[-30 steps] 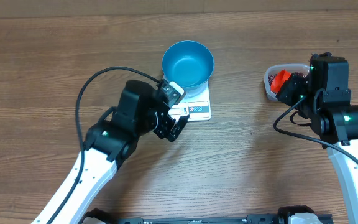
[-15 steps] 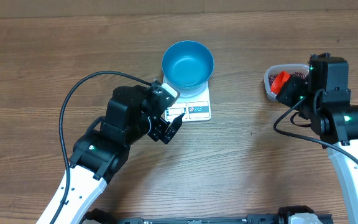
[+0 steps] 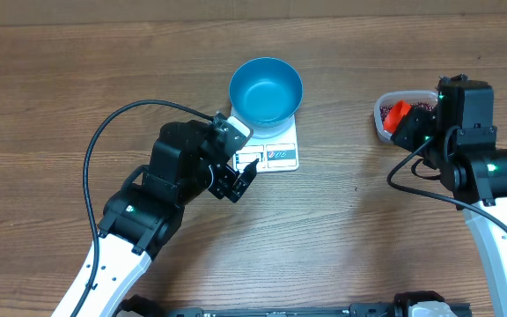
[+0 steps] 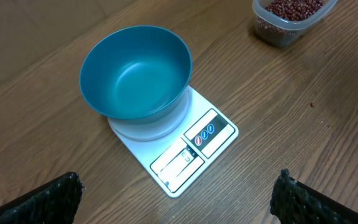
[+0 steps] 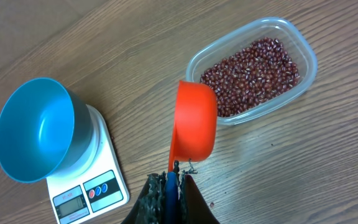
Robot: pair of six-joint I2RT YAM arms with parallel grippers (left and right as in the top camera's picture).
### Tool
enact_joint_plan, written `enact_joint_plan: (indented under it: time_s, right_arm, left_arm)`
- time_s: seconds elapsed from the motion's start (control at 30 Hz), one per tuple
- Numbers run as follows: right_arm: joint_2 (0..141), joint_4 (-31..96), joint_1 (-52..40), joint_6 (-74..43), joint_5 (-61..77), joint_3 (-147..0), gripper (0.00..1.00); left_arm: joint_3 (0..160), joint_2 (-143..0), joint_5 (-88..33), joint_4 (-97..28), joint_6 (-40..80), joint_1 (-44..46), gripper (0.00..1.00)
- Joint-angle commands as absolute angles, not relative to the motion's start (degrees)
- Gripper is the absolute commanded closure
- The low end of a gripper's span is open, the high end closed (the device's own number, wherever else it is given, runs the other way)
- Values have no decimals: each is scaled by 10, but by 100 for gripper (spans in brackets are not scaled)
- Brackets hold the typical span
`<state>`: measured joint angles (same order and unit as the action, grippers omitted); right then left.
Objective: Scoop item into bowl and weigh 150g on scale
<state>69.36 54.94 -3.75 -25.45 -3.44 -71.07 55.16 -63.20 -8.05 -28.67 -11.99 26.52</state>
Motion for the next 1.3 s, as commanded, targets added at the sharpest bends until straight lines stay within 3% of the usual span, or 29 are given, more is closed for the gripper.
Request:
enact_joint_plan:
  time_s: [0.0, 0.33, 0.9, 1.27]
  right_arm:
    - [684, 546, -34, -252, -44, -728, 96]
    - [684, 546, -34, -244, -45, -728, 96]
    - [758, 486, 46, 51, -86, -728, 96]
    - [873, 420, 50, 109, -85, -728, 96]
  left_arm:
    - [550, -626, -74, -285, -111, 263, 0]
    - [550, -626, -74, -285, -111, 263, 0]
    - [550, -626, -74, -287, -111, 263, 0]
    - [550, -626, -74, -287, -111, 263, 0]
